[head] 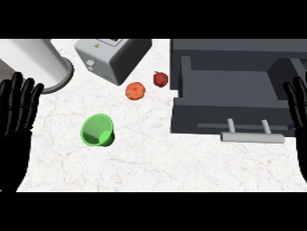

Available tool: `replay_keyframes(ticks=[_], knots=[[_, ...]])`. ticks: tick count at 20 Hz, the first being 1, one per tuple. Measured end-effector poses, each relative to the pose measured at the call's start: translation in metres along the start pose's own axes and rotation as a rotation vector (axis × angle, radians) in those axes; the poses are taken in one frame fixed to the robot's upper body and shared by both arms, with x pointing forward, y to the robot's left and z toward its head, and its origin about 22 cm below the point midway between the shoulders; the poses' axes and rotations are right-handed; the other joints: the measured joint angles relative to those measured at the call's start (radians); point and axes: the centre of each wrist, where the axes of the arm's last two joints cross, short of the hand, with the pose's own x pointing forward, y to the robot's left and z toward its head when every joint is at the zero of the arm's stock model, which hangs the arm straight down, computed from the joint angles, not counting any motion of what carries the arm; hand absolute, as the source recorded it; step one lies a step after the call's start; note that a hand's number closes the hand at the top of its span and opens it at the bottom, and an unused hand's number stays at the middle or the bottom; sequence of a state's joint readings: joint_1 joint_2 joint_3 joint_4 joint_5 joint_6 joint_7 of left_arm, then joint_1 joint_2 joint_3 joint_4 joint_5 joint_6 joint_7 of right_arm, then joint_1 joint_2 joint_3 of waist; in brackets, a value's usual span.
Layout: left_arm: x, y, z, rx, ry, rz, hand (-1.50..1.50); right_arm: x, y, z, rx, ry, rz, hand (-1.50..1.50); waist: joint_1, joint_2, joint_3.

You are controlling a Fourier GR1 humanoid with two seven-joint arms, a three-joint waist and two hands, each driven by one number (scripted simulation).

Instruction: Pick up the cup, place it into the drawer and close the drawer

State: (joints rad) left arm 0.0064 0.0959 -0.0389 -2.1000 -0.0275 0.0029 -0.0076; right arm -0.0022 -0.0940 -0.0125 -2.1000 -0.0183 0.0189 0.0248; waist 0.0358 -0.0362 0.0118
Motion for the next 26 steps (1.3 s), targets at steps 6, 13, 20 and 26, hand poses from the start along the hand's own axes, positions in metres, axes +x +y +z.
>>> replay_keyframes(ticks=[6,13,20,26], knots=[[-0.007,-0.007,-0.006,-0.007,-0.022,0.012,-1.5,-0.003,0.012,-0.002,0.034,-0.003,-0.011,-1.5,-0.028,0.028,-0.009],[-0.026,-0.026,-0.009,0.024,0.081,0.2,-1.5,-0.002,0.017,-0.006,0.083,0.056,-0.107,-1.5,-0.036,0.035,-0.011],[-0.025,-0.037,-0.019,0.026,0.099,0.243,-1.5,-0.005,0.014,-0.013,0.084,0.071,-0.113,-1.5,-0.036,0.036,-0.012],[-0.032,-0.042,-0.023,0.04,0.118,0.241,-1.5,-0.008,0.014,-0.016,0.094,0.069,-0.124,-1.5,-0.036,0.036,-0.012]])
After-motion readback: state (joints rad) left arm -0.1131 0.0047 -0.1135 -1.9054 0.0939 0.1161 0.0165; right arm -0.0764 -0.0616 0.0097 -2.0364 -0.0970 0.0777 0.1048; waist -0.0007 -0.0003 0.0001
